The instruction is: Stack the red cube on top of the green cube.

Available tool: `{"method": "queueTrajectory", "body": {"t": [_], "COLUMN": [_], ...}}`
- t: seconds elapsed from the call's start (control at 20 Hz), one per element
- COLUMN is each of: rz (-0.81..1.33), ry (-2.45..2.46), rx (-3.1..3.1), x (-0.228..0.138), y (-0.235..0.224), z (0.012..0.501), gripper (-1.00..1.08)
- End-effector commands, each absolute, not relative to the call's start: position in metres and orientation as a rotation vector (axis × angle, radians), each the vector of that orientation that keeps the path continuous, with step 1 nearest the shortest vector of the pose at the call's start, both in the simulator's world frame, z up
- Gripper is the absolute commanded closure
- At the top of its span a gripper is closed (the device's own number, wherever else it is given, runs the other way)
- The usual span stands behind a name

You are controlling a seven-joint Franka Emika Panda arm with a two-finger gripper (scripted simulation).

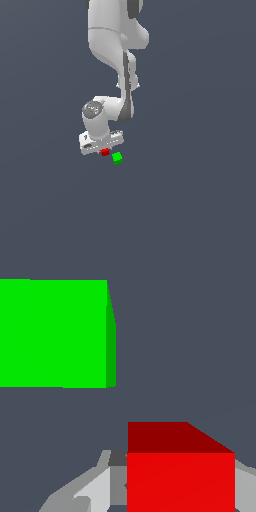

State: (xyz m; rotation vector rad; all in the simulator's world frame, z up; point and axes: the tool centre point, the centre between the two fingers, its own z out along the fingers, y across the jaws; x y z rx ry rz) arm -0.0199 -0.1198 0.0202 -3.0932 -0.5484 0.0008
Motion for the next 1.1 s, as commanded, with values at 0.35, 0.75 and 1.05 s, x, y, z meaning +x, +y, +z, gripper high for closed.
{"method": "queueTrajectory", "body": {"t": [0.35,0.75,1.05], "rz": [0.000,0.000,0.000], "ry": [-0.549,-0.549,-0.549], "rx": [-3.093,-3.093,-3.093], "x": [-0.020,-0.020,-0.021], "y": [-0.120,-0.120,-0.120], "z": [0.020,0.039,0.080], "gripper": [1.08,1.08,1.08]}}
